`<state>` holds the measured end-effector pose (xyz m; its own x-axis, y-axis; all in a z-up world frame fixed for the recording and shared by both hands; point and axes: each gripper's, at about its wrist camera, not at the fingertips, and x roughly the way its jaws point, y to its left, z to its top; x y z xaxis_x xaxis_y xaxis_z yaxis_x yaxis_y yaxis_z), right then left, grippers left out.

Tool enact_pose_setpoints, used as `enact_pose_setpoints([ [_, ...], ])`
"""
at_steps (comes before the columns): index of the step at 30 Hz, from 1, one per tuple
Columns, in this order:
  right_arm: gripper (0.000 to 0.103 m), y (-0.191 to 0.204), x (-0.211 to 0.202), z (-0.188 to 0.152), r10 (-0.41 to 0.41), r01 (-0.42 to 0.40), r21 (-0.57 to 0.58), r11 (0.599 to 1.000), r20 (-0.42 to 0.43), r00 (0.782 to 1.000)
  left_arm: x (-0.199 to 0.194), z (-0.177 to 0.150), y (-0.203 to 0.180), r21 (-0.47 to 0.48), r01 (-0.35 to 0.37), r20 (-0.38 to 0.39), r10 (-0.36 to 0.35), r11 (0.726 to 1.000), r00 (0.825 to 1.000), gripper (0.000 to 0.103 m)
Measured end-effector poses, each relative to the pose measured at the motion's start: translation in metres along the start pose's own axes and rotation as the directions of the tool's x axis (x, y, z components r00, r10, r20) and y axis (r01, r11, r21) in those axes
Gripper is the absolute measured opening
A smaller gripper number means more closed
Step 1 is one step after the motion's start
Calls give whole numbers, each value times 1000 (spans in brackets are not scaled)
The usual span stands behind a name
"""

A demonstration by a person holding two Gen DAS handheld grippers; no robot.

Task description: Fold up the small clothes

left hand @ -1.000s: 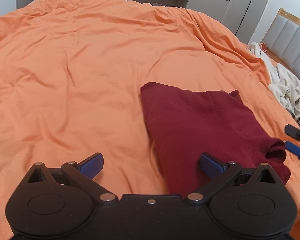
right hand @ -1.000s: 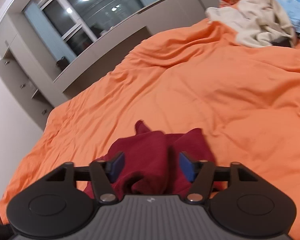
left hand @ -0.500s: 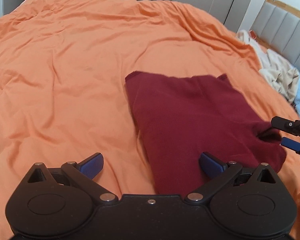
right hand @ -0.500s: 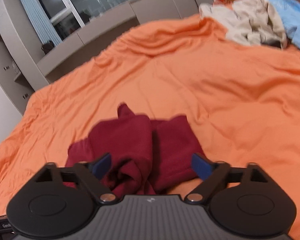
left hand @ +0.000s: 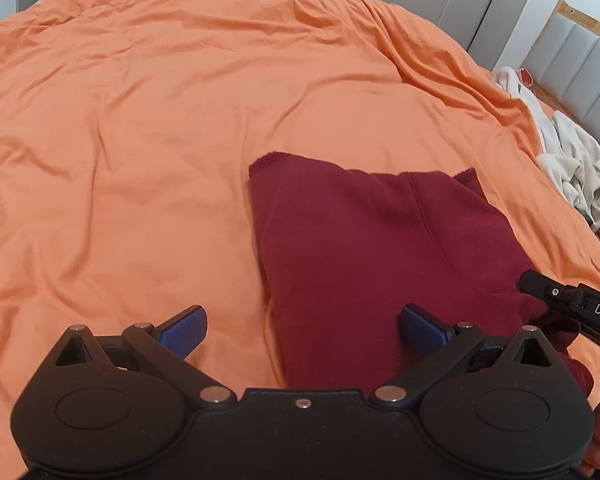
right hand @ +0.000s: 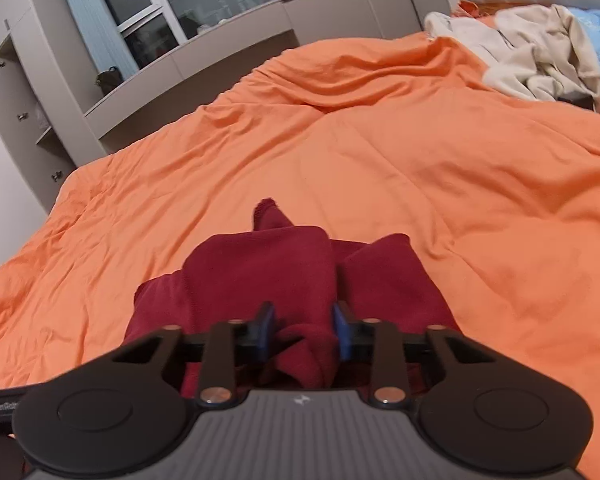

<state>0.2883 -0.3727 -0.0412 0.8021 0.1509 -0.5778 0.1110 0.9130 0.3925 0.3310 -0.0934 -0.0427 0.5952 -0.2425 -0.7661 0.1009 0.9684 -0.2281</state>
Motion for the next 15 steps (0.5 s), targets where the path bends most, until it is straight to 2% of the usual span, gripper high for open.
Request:
enact_pose_setpoints([
  [3,17,6,-6,0,16,-15,-38,999,20,1000,2,0,-1,1,0,-2,0,1000,1000,103],
  [9,14,-3,-23,11,33,-32,-16,999,85,996,-4,3,-10,26,8,5,-8,1000,1000,102],
  [13,13,-18,-37,21,-28,27,6,1000,151,988,-18,10,-21,53,48,42,-50,997,998,102],
  [15,13,-34,-38,25,-53,44,63,997,138,989,-21,12,-25,56,59,54,-62,997,997,102],
])
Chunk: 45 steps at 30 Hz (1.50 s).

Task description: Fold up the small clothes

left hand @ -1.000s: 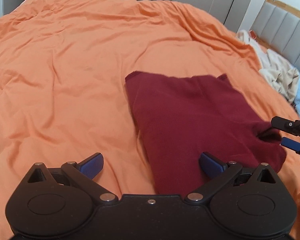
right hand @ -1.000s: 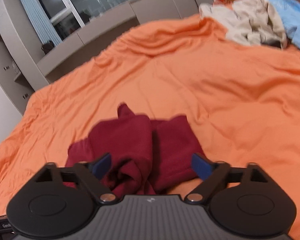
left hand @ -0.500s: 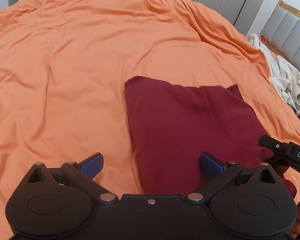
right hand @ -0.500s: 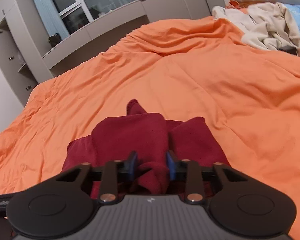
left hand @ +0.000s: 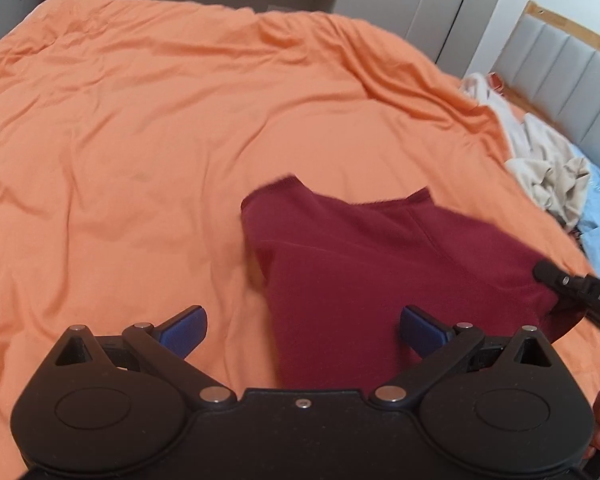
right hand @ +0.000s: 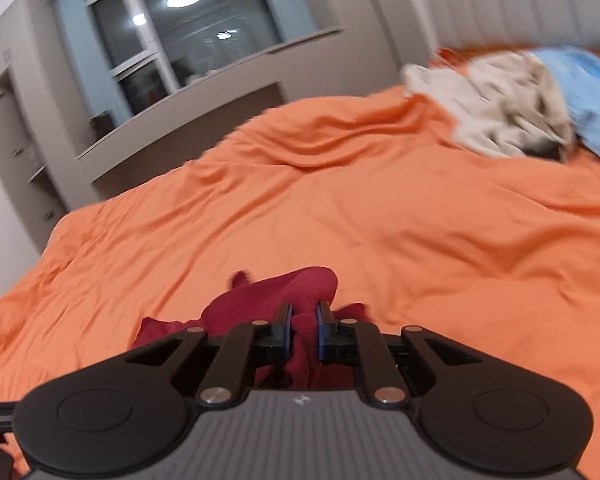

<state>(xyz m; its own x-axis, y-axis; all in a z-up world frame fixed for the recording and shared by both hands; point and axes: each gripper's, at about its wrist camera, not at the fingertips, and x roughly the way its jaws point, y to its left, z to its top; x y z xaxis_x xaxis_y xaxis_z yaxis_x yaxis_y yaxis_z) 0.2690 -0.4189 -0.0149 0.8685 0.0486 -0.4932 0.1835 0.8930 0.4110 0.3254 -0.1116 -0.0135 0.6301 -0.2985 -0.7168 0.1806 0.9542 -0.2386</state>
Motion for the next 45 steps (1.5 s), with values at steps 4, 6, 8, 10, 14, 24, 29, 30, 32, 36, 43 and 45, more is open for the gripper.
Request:
enact_pose_setpoints([
  [4,14,-17,19,-3,-25,31,60,998,-99,995,14,-9,-1,12,-21,-52,22,1000,998,103],
  [6,15,-12,24,-6,-46,48,25,999,-102,994,20,-16,1,4,-24,-60,24,1000,998,103],
  [8,18,-4,24,-8,-67,66,-16,998,-89,994,21,-19,4,-18,-19,-57,18,1000,998,103],
  [10,40,-1,23,-9,-84,82,-35,996,-84,993,21,-18,7,-36,-18,-60,16,999,998,102],
  [14,68,-7,5,-6,-63,63,9,998,-48,997,11,-14,9,-50,-24,-49,22,998,999,102],
  [24,103,11,-66,-25,139,-166,-105,981,-220,966,-23,-15,26,-57,-43,-25,42,997,999,102],
  [29,80,46,-69,-46,161,-282,-306,909,-366,917,-30,-21,33,-95,-32,-28,29,995,999,102],
  [30,73,52,-66,-50,148,-286,-338,897,-381,913,-30,-22,32,-95,-29,-30,27,995,999,103],
  [32,65,61,-58,-59,125,-295,-393,871,-403,907,-31,-24,30,-89,-28,-35,25,996,999,103],
  [36,17,65,-42,-70,125,-308,-390,868,-428,895,-33,-30,24,-69,-17,-45,14,997,999,102],
  [43,6,63,-71,-57,60,-209,-518,830,-290,955,-29,-37,16,-44,-7,-65,4,999,998,103],
  [45,7,56,-69,-54,65,-224,-506,833,-312,948,-23,-40,12,-37,-3,-81,0,999,997,103],
])
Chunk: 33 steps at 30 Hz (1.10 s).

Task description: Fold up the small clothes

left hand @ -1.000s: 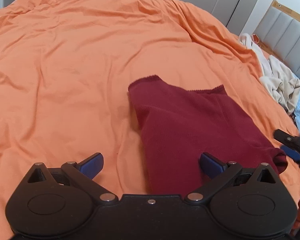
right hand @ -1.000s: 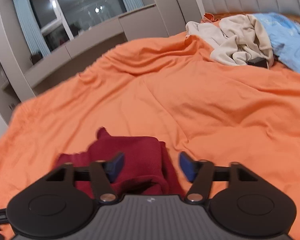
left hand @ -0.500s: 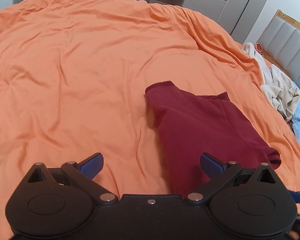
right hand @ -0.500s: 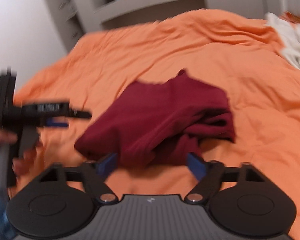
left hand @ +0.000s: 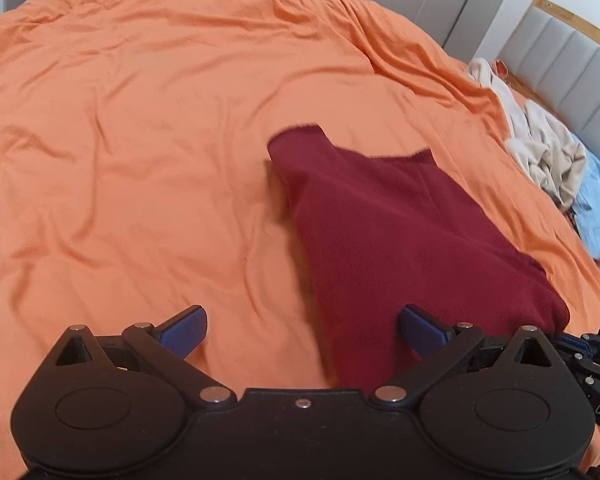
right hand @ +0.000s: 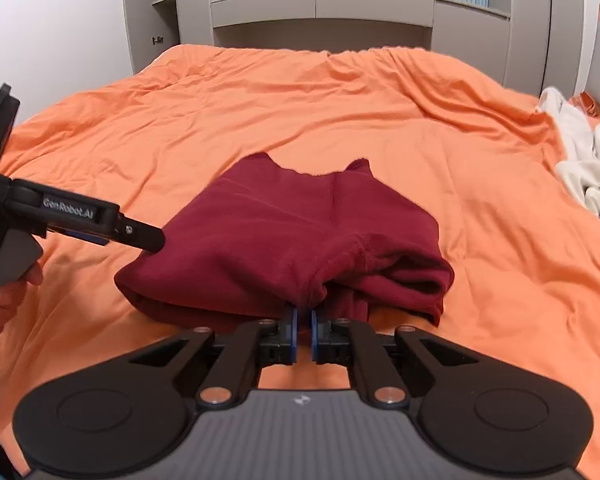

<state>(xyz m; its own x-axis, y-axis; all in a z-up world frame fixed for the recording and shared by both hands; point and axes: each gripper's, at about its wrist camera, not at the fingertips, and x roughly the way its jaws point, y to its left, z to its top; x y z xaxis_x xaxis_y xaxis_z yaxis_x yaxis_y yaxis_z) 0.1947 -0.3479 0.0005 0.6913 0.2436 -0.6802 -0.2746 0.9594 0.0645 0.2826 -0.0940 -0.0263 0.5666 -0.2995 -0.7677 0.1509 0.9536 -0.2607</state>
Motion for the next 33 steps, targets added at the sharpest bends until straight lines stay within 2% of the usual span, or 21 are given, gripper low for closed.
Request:
enact_pose_setpoints([
  [2,8,-5,7,-4,12,-11,16,1000,-39,999,6,-3,-3,12,-10,-15,10,1000,1000,103],
  [3,14,-7,8,-5,7,-5,25,1000,-49,999,8,-5,-4,19,-13,-18,13,1000,1000,103],
  [4,25,-8,7,-5,8,-7,34,999,-42,999,9,-6,-4,26,-16,-19,16,1000,1000,103],
  [5,30,-11,3,-4,15,-14,45,999,-24,1000,9,-7,-4,31,-19,-19,19,999,1000,103],
  [7,53,-16,-4,-2,22,-22,56,998,0,1000,9,-5,-3,35,-22,-21,22,999,1000,103],
  [8,59,-19,-7,-1,15,-15,58,998,8,1000,9,-5,-2,33,-20,-23,20,999,1000,103],
  [10,78,-24,-13,-1,-4,3,62,998,21,1000,9,-3,-2,31,-18,-24,18,999,1000,103],
  [11,82,-29,-17,1,-15,12,69,998,31,999,8,-3,-3,33,-19,-22,19,999,1000,103],
  [12,91,-34,-21,1,-26,22,78,997,42,999,8,-2,-4,35,-19,-21,19,999,1000,103],
  [14,100,-46,-24,5,-51,44,105,994,62,997,9,-1,-5,39,-19,-19,20,999,1000,103],
  [16,103,-62,-22,9,-81,70,153,986,68,994,9,1,-5,38,-16,-12,17,999,1000,103],
  [21,102,-114,2,16,-88,54,358,932,80,993,7,8,-3,25,0,15,-1,1000,1000,103],
  [23,90,-131,17,16,-84,44,419,907,79,993,9,11,0,14,7,17,-7,1000,1000,103],
  [26,78,-149,40,16,-61,21,485,874,69,996,14,16,2,14,14,18,-15,1000,1000,103],
  [32,56,-155,85,18,1,-33,524,851,61,998,23,24,2,12,29,13,-29,1000,1000,103],
  [33,49,-155,90,19,11,-45,526,849,68,998,24,24,2,14,31,12,-31,999,999,103],
])
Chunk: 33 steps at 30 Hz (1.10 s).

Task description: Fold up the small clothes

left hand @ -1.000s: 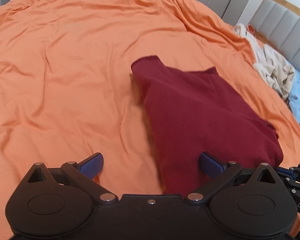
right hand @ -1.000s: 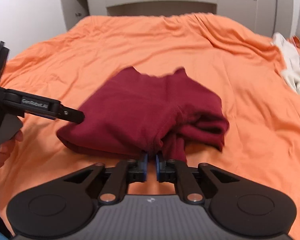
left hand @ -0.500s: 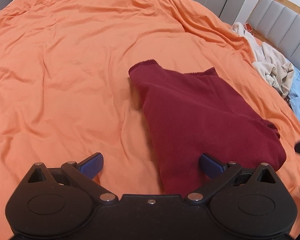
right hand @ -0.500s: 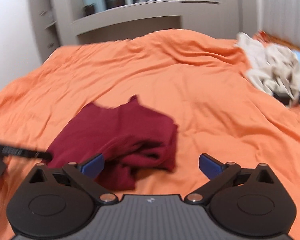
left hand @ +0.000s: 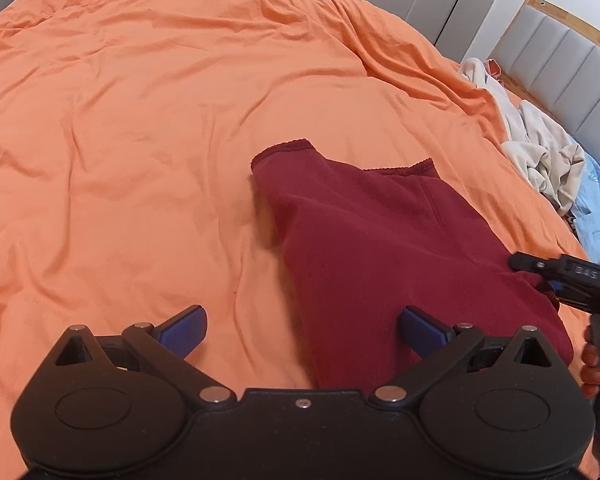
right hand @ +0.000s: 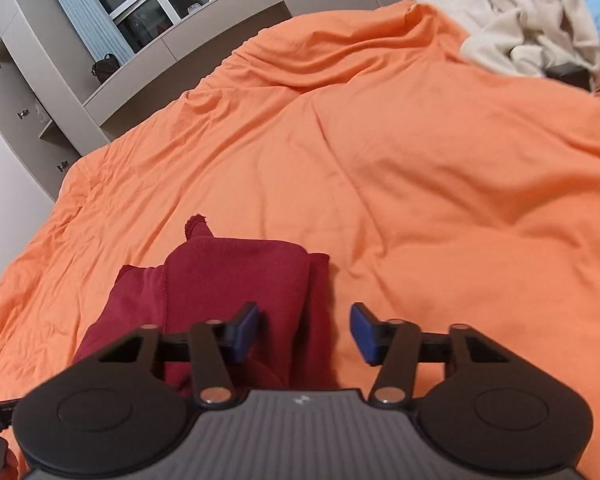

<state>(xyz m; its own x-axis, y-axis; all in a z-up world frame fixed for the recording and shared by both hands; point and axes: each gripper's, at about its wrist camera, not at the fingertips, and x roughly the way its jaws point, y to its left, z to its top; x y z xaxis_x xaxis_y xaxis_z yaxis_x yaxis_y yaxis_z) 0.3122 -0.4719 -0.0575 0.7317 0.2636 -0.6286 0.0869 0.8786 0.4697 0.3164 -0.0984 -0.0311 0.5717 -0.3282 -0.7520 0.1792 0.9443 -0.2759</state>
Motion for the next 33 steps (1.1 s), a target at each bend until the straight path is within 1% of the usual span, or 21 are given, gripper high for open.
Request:
enact_pose_setpoints([
  [1,32,2,4,-2,12,-12,5,1000,4,1000,1,1,0,3,3,1,-3,1000,1000,103],
  [2,20,5,6,-2,28,-28,8,1000,12,1000,2,1,-1,5,6,4,-6,1000,1000,103],
  [3,12,8,6,-3,51,-51,-4,999,22,998,2,2,-1,6,10,10,-10,1000,1000,103],
  [4,10,15,4,-3,56,-55,-32,998,34,998,3,3,-1,4,11,17,-11,1000,1000,103],
  [6,9,30,-3,-5,56,-45,-141,989,72,996,5,5,1,-7,13,24,-13,1000,1000,103],
  [7,9,36,-5,-6,46,-31,-177,984,76,996,6,5,1,-15,14,24,-14,1000,1000,103],
  [10,9,45,-2,-12,-65,77,-235,969,59,996,13,6,2,-33,18,12,-17,999,1000,103],
  [11,10,40,0,-13,-73,83,-224,971,52,996,14,6,2,-34,20,9,-20,999,1000,103],
  [12,12,34,2,-13,-68,74,-189,979,39,997,16,6,1,-32,19,7,-18,999,1000,103],
  [13,18,29,2,-13,-65,69,-164,984,33,997,16,7,0,-25,16,9,-16,1000,1000,103],
  [14,26,25,1,-14,-63,67,-138,988,35,997,16,7,0,-17,14,13,-13,1000,1000,103],
  [15,40,21,-1,-14,-61,65,-120,991,41,997,16,8,0,-10,10,17,-10,1000,1000,103],
  [16,52,19,-3,-14,-55,59,-107,993,46,997,16,10,0,-6,6,20,-6,1000,1000,103],
  [17,67,16,-4,-14,-39,44,-92,995,50,998,17,13,-1,-5,3,21,-3,1000,1000,103],
  [18,75,13,-6,-15,-22,25,-71,997,55,998,19,15,-1,-6,0,20,0,1000,1000,103],
  [19,88,11,-6,-15,-6,9,-52,999,59,998,20,17,-2,-6,-1,18,1,1000,1000,103],
  [20,97,8,-6,-14,3,-1,-35,999,61,998,22,19,-3,-4,-1,14,1,1000,1000,103],
  [23,100,2,-2,-14,26,-27,13,1000,55,998,31,23,-6,17,7,-5,-7,1000,1000,103],
  [25,101,-1,3,-15,29,-30,40,999,38,999,37,23,-6,26,18,-22,-18,999,1000,103],
  [29,101,-3,14,-22,-5,5,67,998,6,1000,49,21,-3,20,40,-46,-39,999,998,103],
  [33,101,0,21,-27,-32,33,61,998,-9,999,59,20,5,-10,77,-61,-78,997,995,103],
])
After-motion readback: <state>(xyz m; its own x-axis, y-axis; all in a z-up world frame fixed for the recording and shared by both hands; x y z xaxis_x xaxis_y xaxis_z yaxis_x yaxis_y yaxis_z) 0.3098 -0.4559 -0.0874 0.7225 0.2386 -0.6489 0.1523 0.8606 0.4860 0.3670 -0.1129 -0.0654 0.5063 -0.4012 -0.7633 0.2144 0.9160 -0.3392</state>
